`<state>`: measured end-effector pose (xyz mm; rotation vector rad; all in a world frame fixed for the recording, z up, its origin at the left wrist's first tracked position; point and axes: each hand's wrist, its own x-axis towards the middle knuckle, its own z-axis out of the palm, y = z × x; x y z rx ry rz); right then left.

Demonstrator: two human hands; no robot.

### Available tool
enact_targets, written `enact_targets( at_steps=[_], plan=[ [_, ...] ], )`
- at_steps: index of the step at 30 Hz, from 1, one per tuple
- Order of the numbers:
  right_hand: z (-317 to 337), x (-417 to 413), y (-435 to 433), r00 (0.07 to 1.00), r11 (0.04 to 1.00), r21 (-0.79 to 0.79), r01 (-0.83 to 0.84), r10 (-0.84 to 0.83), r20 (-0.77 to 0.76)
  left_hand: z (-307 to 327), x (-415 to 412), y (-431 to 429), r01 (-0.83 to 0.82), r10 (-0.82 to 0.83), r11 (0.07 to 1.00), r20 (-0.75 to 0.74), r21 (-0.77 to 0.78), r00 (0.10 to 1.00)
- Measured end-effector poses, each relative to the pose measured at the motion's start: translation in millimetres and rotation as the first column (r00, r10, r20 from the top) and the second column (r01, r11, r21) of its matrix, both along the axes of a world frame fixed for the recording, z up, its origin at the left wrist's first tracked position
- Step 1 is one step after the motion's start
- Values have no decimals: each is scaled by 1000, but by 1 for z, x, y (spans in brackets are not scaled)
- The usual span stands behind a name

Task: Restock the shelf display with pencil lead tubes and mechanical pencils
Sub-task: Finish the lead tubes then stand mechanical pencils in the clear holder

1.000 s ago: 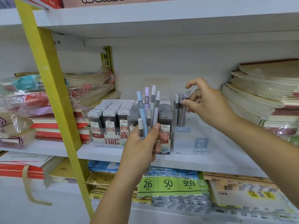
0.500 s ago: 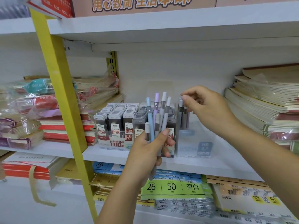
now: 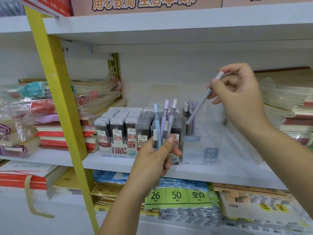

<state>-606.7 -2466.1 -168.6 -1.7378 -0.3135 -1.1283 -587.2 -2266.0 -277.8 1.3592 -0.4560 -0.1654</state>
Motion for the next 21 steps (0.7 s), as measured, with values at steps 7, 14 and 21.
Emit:
enact_targets(
  at_steps=[7,14,21],
  plan=[
    [-32,23,-1,957,879,-458,136,-236,-169,-2,5,3,2,-2,1000,-1,17,1000],
    [-29,29,0,950,865,-488,117,-241,-200,-3,5,4,-2,2,1000,-16,13,1000],
    [-27,32,1,939,851,-511,116,-263,-224,0,3,6,-13,13,1000,-42,2,999]
  ],
)
